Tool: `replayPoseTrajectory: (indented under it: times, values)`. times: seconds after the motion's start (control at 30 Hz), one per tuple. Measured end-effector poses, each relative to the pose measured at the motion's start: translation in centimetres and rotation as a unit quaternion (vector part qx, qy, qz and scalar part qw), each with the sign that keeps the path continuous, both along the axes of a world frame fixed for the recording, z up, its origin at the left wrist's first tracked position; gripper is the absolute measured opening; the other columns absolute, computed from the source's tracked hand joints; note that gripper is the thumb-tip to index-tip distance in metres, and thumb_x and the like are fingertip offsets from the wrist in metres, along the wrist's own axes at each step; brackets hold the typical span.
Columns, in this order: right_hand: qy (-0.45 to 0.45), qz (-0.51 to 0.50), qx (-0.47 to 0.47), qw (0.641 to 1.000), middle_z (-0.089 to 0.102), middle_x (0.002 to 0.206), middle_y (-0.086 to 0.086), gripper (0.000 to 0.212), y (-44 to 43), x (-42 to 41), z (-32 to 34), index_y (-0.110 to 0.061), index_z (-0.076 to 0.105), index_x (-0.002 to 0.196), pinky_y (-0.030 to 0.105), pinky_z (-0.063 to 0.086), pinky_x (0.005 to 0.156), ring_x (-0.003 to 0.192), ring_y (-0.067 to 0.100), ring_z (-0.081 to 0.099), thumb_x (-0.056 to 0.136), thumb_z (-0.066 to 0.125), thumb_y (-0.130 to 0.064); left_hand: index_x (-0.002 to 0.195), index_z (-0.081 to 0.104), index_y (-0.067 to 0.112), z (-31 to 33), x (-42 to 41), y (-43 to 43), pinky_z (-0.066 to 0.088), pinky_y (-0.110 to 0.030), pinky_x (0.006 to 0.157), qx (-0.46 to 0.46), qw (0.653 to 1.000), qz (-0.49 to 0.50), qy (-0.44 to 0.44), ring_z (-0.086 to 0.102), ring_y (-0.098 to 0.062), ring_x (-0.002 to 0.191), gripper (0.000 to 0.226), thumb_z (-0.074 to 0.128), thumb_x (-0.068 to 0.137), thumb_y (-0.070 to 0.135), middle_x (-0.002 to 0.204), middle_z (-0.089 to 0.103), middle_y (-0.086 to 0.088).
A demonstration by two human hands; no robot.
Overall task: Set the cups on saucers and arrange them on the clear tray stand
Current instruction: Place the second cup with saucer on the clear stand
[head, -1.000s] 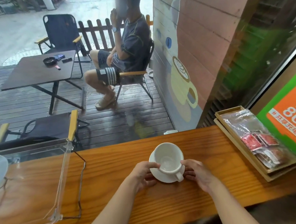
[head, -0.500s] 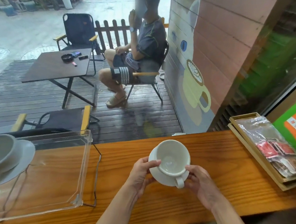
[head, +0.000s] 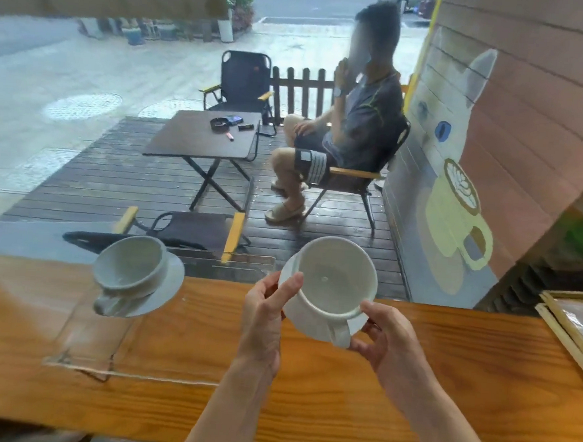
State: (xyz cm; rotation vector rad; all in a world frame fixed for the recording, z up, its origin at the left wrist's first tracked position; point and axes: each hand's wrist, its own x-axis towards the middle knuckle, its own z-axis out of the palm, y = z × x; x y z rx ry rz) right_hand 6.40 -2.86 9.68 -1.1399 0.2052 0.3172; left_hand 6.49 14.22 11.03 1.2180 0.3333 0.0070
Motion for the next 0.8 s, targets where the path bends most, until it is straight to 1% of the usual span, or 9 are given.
replayPoseTrajectory:
  times: [0.13, 0.2, 0.3, 0.37, 0.43, 0.5, 0.57, 0.7, 0.8]
  values:
    - [0.010, 0.025, -0.019, 0.999, 0.058, 0.107, 0.019, 0.087, 4.8, 0.1, 0.6, 0.005, 0.050, 0.123, 0.030, 0.056, 0.052, 0.079, 0.017, 0.068, 0.053, 0.075, -0.041, 0.100, 0.071, 0.011, 0.3, -0.7, 3.8, 0.050, -0.023, 0.060, 0.011, 0.997, 0.079, -0.002, 0.064, -0.015, 0.077, 0.048, 0.074, 0.063, 0.041, 0.081, 0.072, -0.004]
    - [0.028, 0.031, -0.022, 0.999, 0.060, 0.106, 0.019, 0.086, 7.0, 0.0, 0.5, 0.004, 0.051, 0.123, 0.029, 0.056, 0.052, 0.075, 0.016, 0.069, 0.054, 0.075, -0.041, 0.089, 0.073, 0.013, 0.3, -0.9, 5.4, 0.048, -0.031, 0.070, 0.017, 0.993, 0.118, 0.013, 0.060, -0.022, 0.085, 0.040, 0.073, 0.063, 0.043, 0.082, 0.069, -0.005]
    - [0.057, 0.046, -0.031, 0.997, 0.058, 0.117, 0.025, 0.068, 9.9, -0.1, 0.0, 0.002, 0.051, 0.123, 0.031, 0.057, 0.057, 0.078, 0.019, 0.068, 0.070, 0.072, -0.036, 0.082, 0.073, 0.015, -0.1, -1.2, 7.8, 0.044, -0.038, 0.078, 0.025, 0.989, 0.144, 0.036, 0.057, -0.023, 0.086, 0.035, 0.073, 0.064, 0.045, 0.080, 0.067, -0.005]
    - [0.066, 0.055, -0.033, 0.996, 0.059, 0.113, 0.024, 0.058, 11.4, -0.1, -0.2, 0.003, 0.053, 0.122, 0.033, 0.058, 0.061, 0.070, 0.018, 0.070, 0.078, 0.067, -0.033, 0.067, 0.073, 0.019, -0.3, -1.3, 9.2, 0.045, -0.037, 0.076, 0.037, 0.987, 0.149, 0.044, 0.057, -0.021, 0.080, 0.022, 0.073, 0.069, 0.041, 0.073, 0.067, -0.002]
    - [0.078, 0.062, -0.043, 0.994, 0.059, 0.113, 0.025, 0.056, 12.8, -0.2, -0.4, 0.003, 0.054, 0.120, 0.036, 0.060, 0.064, 0.065, 0.017, 0.070, 0.079, 0.067, -0.033, 0.060, 0.072, 0.020, -0.4, -1.2, 10.7, 0.046, -0.035, 0.073, 0.044, 0.985, 0.159, 0.055, 0.058, -0.021, 0.078, 0.020, 0.074, 0.071, 0.037, 0.068, 0.067, 0.001]
    - [0.098, 0.067, -0.052, 0.992, 0.058, 0.120, 0.027, 0.056, 14.1, -0.3, -0.3, 0.001, 0.054, 0.120, 0.036, 0.061, 0.066, 0.064, 0.018, 0.070, 0.078, 0.067, -0.034, 0.071, 0.071, 0.019, -0.6, -0.9, 12.1, 0.048, -0.038, 0.079, 0.041, 0.984, 0.161, 0.068, 0.060, -0.023, 0.085, 0.016, 0.074, 0.071, 0.035, 0.078, 0.070, -0.002]
    - [0.114, 0.069, -0.057, 0.989, 0.059, 0.118, 0.025, 0.053, 15.2, -0.3, -0.3, -0.001, 0.055, 0.119, 0.036, 0.061, 0.065, 0.068, 0.020, 0.070, 0.079, 0.067, -0.034, 0.086, 0.069, 0.017, -0.7, -0.6, 13.1, 0.048, -0.045, 0.090, 0.042, 0.985, 0.148, 0.080, 0.061, -0.027, 0.096, 0.024, 0.074, 0.072, 0.036, 0.091, 0.070, -0.008]
    - [0.128, 0.047, -0.062, 0.989, 0.058, 0.086, 0.010, 0.029, 16.7, -0.3, 0.0, -0.009, 0.059, 0.100, 0.032, 0.058, 0.050, 0.074, 0.021, 0.063, 0.081, 0.065, -0.030, 0.096, 0.066, 0.013, -1.3, -0.1, 14.4, 0.048, -0.048, 0.097, 0.050, 0.984, 0.139, 0.097, 0.062, -0.031, 0.105, 0.034, 0.073, 0.073, 0.036, 0.103, 0.070, -0.013]
    - [0.141, 0.043, -0.077, 0.986, 0.057, 0.094, 0.013, 0.045, 17.2, -0.2, -0.3, -0.005, 0.055, 0.114, 0.030, 0.056, 0.047, 0.078, 0.025, 0.064, 0.081, 0.064, -0.032, 0.100, 0.064, 0.006, -1.8, 0.3, 14.9, 0.048, -0.048, 0.096, 0.058, 0.984, 0.125, 0.111, 0.062, -0.033, 0.105, 0.041, 0.073, 0.074, 0.036, 0.107, 0.069, -0.019]
